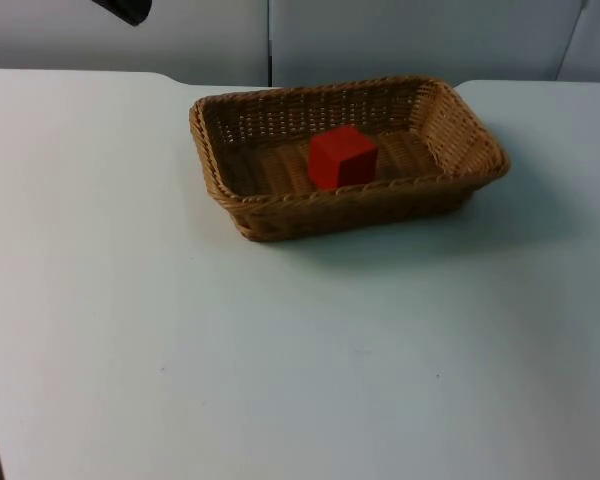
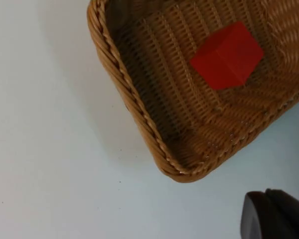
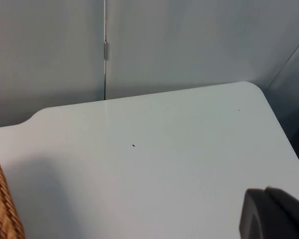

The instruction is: Pick up the basket with the left hand and place the cube into the basket with the right hand.

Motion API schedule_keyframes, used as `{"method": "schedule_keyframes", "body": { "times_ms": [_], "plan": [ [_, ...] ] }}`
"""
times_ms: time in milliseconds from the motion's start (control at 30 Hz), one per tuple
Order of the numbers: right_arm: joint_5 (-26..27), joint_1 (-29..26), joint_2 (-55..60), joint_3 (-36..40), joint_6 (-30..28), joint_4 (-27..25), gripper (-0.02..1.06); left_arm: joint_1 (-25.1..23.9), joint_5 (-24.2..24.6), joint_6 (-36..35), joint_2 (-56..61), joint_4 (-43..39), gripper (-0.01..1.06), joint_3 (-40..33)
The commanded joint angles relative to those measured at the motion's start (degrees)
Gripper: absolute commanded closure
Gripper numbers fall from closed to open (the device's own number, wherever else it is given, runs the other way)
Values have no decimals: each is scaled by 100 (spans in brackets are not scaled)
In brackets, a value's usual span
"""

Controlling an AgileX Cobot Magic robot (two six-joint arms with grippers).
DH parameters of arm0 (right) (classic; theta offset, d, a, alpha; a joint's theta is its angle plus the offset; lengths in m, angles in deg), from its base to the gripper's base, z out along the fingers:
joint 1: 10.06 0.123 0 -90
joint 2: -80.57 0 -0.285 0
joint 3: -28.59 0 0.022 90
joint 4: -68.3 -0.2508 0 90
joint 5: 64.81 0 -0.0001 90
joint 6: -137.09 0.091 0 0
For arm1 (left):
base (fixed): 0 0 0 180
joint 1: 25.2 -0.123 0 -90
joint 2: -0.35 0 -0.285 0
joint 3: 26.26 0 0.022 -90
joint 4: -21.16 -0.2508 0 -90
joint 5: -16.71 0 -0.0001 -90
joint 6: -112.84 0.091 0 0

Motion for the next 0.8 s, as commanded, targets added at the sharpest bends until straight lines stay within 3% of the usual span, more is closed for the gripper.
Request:
{"method": "schedule_keyframes", "body": {
  "times_ms": [0,367,567,667,767],
  "plan": [
    [63,-34,-21,-41,11,-8,105,32,56,39,16,56,105,0],
    [63,-34,-21,-41,11,-8,105,32,177,39,29,28,105,0],
    [-230,-34,-21,-41,-60,279,105,32,440,-192,470,-1115,105,-24],
    [-374,-34,-31,-41,-6,529,105,32,260,-244,897,-1229,105,-202],
    [-473,-34,-159,-41,292,758,105,32,-228,-208,1802,-1176,105,-884]
  ]
}}
